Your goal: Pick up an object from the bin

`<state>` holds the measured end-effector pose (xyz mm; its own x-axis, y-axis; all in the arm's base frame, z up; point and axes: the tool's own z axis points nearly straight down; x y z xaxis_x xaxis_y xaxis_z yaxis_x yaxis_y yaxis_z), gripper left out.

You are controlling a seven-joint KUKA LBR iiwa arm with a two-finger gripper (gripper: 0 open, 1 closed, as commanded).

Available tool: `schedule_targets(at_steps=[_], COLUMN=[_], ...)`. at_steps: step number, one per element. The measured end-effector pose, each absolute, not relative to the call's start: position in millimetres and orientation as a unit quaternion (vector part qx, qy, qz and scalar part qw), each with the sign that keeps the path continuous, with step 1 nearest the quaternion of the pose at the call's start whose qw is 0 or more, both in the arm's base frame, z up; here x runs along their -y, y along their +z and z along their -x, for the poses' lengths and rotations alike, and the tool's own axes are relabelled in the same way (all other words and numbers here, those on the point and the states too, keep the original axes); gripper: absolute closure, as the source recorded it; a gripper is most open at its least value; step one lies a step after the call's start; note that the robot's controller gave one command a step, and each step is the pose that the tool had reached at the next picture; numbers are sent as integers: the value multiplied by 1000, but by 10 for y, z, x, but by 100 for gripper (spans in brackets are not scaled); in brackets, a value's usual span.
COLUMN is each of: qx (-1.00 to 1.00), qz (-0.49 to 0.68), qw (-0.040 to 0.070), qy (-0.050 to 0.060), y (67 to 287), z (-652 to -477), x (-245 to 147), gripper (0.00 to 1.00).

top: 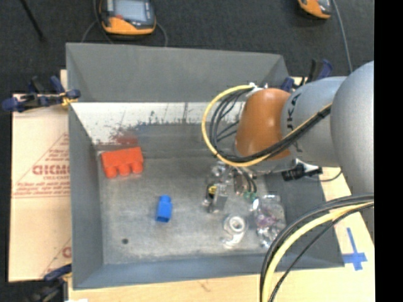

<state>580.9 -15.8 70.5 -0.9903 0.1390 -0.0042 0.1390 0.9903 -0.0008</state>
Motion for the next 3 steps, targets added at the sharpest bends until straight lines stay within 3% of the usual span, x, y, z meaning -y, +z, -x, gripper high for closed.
schedule_targets(at_steps=[1, 2, 3], qx=[-998, -998, -998], qz=[-69, -68, -67], qw=[4, 5, 3], qy=[-1, 0, 0], y=[979, 1500, 1543], z=[-5829, -5856, -5869], x=[173, 181, 188], gripper=[100, 100, 100])
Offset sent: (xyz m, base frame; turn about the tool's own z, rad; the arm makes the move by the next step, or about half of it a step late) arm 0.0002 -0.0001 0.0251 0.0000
